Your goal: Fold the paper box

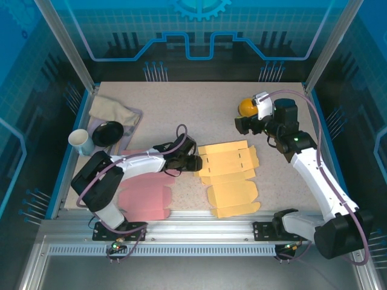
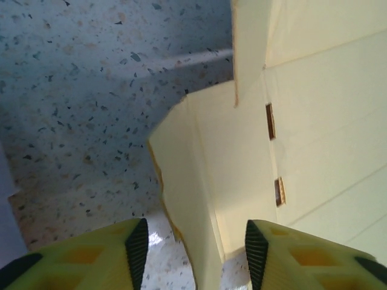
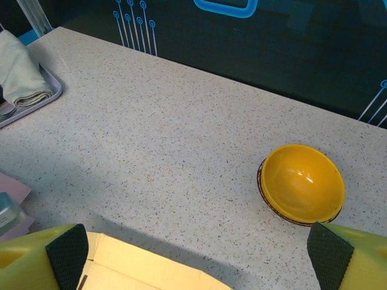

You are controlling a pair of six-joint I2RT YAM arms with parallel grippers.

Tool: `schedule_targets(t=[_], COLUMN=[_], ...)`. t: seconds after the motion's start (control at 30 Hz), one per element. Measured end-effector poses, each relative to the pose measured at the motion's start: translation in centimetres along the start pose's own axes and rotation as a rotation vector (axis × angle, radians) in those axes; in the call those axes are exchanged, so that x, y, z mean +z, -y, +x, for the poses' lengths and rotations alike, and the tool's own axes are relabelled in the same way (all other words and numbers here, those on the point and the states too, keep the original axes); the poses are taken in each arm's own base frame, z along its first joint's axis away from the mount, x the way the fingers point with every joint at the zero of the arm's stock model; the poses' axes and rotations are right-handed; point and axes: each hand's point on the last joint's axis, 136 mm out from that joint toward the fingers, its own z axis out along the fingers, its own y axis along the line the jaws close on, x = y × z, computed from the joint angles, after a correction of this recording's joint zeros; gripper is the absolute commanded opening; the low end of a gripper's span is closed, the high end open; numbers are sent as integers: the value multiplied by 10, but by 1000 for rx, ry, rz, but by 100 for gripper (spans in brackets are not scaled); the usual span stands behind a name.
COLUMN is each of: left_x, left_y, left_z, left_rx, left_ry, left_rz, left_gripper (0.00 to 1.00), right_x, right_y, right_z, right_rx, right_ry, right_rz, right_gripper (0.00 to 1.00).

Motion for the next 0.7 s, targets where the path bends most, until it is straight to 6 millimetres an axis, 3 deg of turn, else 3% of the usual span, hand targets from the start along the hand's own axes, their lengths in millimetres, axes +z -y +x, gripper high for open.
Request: schedule_targets(t=[0.07,0.13,0.37,0.5,0.63,0.7], left_x=[4,5,-2,-42,-111,-144], left_y=[0,0,9,26,60,66], left_z=[-1,-3,-18,-50,-105,-125], left_rx=[-8,-12,21,116,227,264], left_ry=[0,5,67,182,376,458], left_rz=[-3,-6,13,23,69,69], left_gripper=[24,0,0,0,0,0], right_x=[0,0,-1,-1,2,4], right_y=[-2,-3,-9,-14,-22,-26], right_z=[-2,-2,-8,-30,-61,-75], right_rx=[-4,-9,-33,-55,-103,-135], right_ry=[4,5,-1,29,77,93], right_rz=[-9,-18,-51,-84,-143,-164], right_gripper=[94,91,84,77,74,74])
